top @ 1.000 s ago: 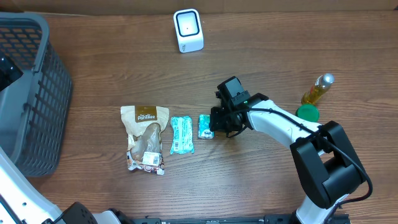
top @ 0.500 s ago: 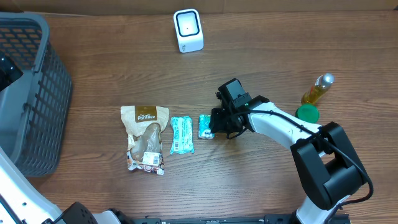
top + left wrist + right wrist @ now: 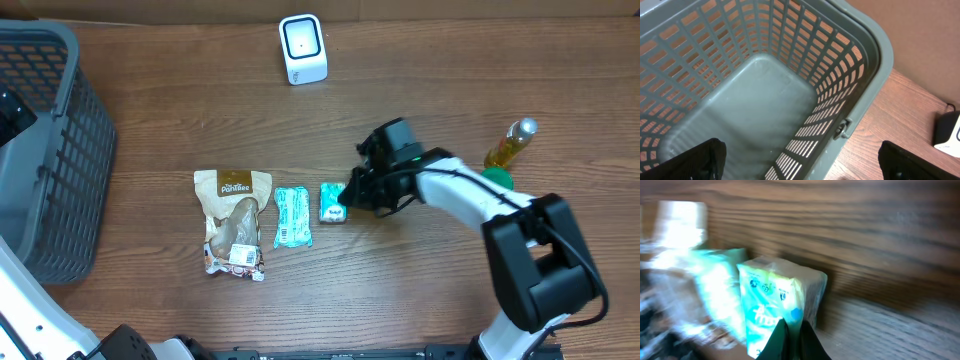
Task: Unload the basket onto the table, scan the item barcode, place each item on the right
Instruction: 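Lift the small teal packet and turn it upright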
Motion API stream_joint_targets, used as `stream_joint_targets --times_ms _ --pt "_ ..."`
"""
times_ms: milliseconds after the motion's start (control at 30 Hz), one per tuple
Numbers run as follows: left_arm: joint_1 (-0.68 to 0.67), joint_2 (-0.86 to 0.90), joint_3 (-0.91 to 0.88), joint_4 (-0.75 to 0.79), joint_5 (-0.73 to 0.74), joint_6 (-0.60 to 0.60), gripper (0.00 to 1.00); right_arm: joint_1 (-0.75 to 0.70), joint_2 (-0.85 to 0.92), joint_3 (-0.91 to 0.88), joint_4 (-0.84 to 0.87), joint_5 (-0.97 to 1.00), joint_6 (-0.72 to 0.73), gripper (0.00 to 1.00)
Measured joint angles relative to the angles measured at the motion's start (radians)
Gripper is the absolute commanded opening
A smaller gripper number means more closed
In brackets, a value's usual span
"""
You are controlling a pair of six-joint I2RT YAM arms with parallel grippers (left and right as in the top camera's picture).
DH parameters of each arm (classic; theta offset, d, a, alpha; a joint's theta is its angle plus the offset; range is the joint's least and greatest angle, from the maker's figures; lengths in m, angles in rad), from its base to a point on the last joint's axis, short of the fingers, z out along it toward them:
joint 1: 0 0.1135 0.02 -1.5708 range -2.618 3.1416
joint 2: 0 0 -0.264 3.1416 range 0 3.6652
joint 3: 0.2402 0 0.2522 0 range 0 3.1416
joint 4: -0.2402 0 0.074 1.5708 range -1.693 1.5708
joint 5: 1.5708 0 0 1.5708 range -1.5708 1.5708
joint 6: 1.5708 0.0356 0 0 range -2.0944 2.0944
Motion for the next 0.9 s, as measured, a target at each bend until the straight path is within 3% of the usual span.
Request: stream_joint_targets --times_ms 200,400,567,900 --pt "0.0 0.0 0.0 0.0 0.0 0.0 1.0 -0.125 -0.055 0.0 -0.017 -0.439 -0.177 0.04" --pt "0.0 0.0 0.0 0.0 0.0 0.0 0.99 -0.172 -0.1 -0.001 -0.161 -0.776 -0.382 0.04" --pt "0.0 0.0 0.0 0.0 0.0 0.0 0.99 -0.192 -0.117 -0.002 -0.344 -0.863 -0.549 0.04" --pt "0.0 0.0 0.0 0.0 0.0 0.0 1.0 -0.197 -0.213 -0.004 -0.909 -0.895 -1.015 0.04"
